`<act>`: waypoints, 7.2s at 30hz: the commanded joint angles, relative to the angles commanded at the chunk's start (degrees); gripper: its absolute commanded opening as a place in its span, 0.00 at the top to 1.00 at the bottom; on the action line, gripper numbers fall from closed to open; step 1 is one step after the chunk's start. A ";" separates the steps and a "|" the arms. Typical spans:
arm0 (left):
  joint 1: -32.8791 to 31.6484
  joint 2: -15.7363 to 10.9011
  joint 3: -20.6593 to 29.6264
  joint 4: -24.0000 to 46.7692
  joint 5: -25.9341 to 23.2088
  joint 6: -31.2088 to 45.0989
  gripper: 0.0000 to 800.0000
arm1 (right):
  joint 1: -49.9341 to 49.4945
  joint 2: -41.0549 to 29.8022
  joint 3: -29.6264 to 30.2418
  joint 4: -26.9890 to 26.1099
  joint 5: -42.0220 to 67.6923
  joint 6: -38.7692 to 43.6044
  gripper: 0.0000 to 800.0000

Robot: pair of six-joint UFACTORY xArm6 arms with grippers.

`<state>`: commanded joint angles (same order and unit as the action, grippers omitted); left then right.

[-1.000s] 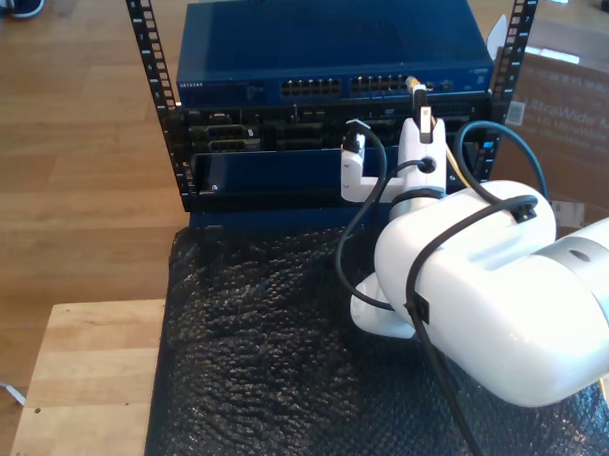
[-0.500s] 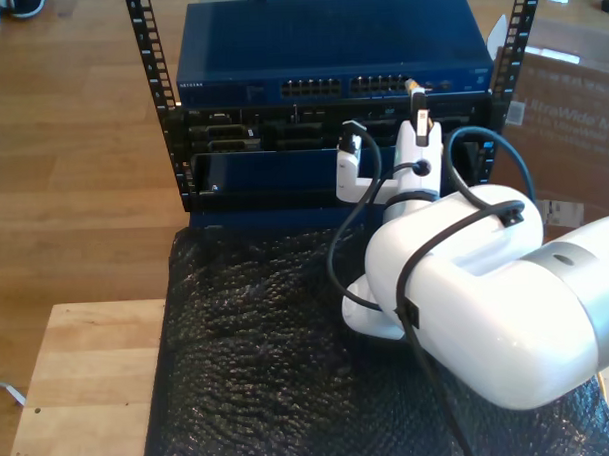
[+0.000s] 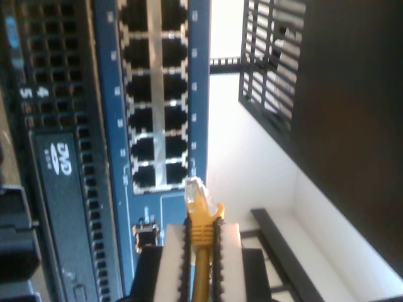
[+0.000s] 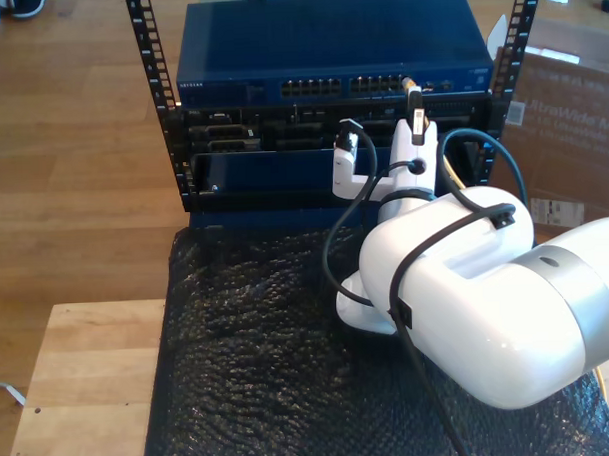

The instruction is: Grab the cable and plug it in

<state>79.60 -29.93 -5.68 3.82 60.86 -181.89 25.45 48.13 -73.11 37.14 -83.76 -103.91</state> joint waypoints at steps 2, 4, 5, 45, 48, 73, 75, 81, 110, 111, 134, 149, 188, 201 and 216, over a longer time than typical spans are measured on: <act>0.00 0.00 0.00 0.09 0.00 0.00 0.00 | 0.00 0.00 0.00 0.00 0.00 0.00 1.00; 0.00 0.00 0.00 0.00 0.00 0.00 0.00 | 0.00 0.00 0.00 0.00 0.00 0.00 1.00; 0.00 -0.09 0.00 0.09 0.00 0.00 0.00 | 0.00 0.09 0.00 0.00 0.00 0.00 1.00; 0.00 0.00 0.00 0.09 0.00 0.00 0.00 | 0.00 0.62 -0.35 -0.62 0.88 3.78 1.00; 0.00 0.00 0.00 0.09 0.00 0.00 0.00 | 0.00 0.70 -1.05 -1.49 0.97 3.60 1.00; 0.00 0.00 0.00 0.09 0.00 0.00 0.00 | -0.44 2.20 -2.99 -2.20 1.67 3.34 1.00; 0.00 0.00 0.00 0.09 0.00 0.00 0.00 | -0.44 2.20 -2.99 -2.20 1.67 3.34 1.00; 0.00 0.00 0.00 0.09 0.00 0.00 0.00 | -0.44 2.20 -2.90 -2.20 1.23 3.34 1.00; 0.00 -0.09 0.00 0.09 0.00 0.00 0.00 | -0.62 2.20 -2.73 -2.20 1.05 3.34 1.00; 0.00 0.00 0.00 0.09 0.00 0.00 0.00 | -0.62 2.20 -2.64 -2.20 1.05 3.34 1.00; 0.00 0.00 0.00 0.09 0.00 0.00 0.00 | -0.79 2.11 -2.90 -2.20 1.23 3.34 1.00; 0.00 -0.09 0.00 0.09 0.00 0.00 0.00 | -0.53 3.34 -4.84 -2.20 1.58 2.64 1.00; 0.00 0.00 0.00 0.09 0.00 0.00 0.00 | 0.97 0.00 -1.93 -3.34 2.90 2.99 0.69; 0.00 0.00 0.00 0.09 0.00 0.00 0.00 | 1.58 -14.51 14.59 -3.34 18.20 2.99 0.40; 0.00 0.00 0.00 0.09 0.00 0.00 0.00 | -7.65 -40.09 30.51 -5.10 47.82 1.85 0.20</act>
<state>79.60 -29.93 -5.68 3.91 60.86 -181.89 17.80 8.04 -42.60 32.04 -35.93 -102.07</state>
